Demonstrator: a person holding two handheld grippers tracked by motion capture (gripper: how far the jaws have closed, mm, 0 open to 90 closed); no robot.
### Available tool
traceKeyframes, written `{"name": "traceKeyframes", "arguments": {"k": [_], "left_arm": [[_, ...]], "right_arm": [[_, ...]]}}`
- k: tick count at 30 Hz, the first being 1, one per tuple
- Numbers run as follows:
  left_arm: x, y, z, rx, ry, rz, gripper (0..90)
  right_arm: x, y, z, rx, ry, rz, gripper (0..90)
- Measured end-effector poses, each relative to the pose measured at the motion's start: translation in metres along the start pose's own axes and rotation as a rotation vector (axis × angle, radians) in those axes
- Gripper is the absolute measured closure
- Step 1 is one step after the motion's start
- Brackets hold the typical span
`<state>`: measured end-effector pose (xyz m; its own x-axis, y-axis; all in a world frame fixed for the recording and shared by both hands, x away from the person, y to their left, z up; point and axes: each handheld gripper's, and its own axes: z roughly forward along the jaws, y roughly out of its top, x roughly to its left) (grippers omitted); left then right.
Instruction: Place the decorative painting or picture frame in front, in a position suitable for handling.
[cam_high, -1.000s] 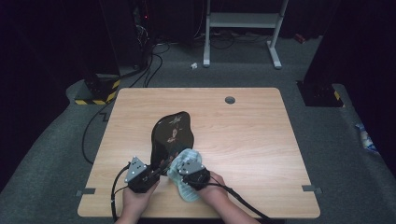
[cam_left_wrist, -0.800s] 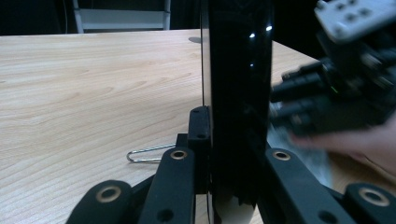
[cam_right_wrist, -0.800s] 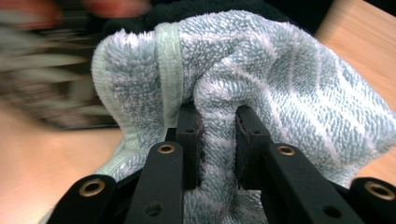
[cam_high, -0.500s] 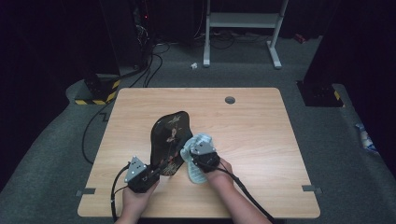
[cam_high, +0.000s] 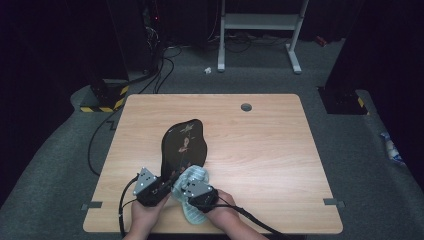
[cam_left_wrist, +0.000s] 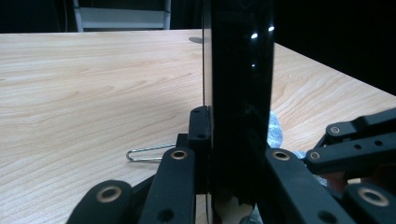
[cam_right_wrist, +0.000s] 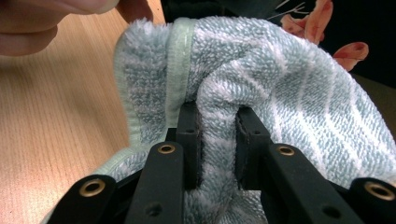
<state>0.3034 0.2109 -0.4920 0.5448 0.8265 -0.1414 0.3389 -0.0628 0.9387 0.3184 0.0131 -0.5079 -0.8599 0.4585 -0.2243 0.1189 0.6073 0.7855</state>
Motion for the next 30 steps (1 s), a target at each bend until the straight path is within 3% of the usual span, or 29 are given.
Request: {"name": "traceKeyframes", "arguments": {"k": [5, 16, 21, 26, 30], "left_arm": [[0.0, 0.0, 0.0, 0.002, -0.001, -0.001, 80.0], [0.0, 0.0, 0.0, 0.001, -0.001, 0.001, 79.9], [0.0, 0.0, 0.0, -0.001, 0.0, 0.0, 79.8], [0.0, 0.0, 0.0, 0.002, -0.001, 0.003, 79.9], [0.0, 0.0, 0.0, -0.001, 0.001, -0.002, 79.8]], "right_arm": [[-0.016, 0.0, 0.0, 0.002, -0.029, 0.029, 73.9], [-0.083, -0.009, 0.007, 0.03, -0.174, 0.162, 73.9], [-0.104, -0.012, 0.009, 0.038, -0.226, 0.214, 73.9], [-0.098, -0.01, 0.007, 0.035, -0.215, 0.198, 74.0], [-0.074, -0.007, 0.006, 0.025, -0.168, 0.144, 74.1]]}}
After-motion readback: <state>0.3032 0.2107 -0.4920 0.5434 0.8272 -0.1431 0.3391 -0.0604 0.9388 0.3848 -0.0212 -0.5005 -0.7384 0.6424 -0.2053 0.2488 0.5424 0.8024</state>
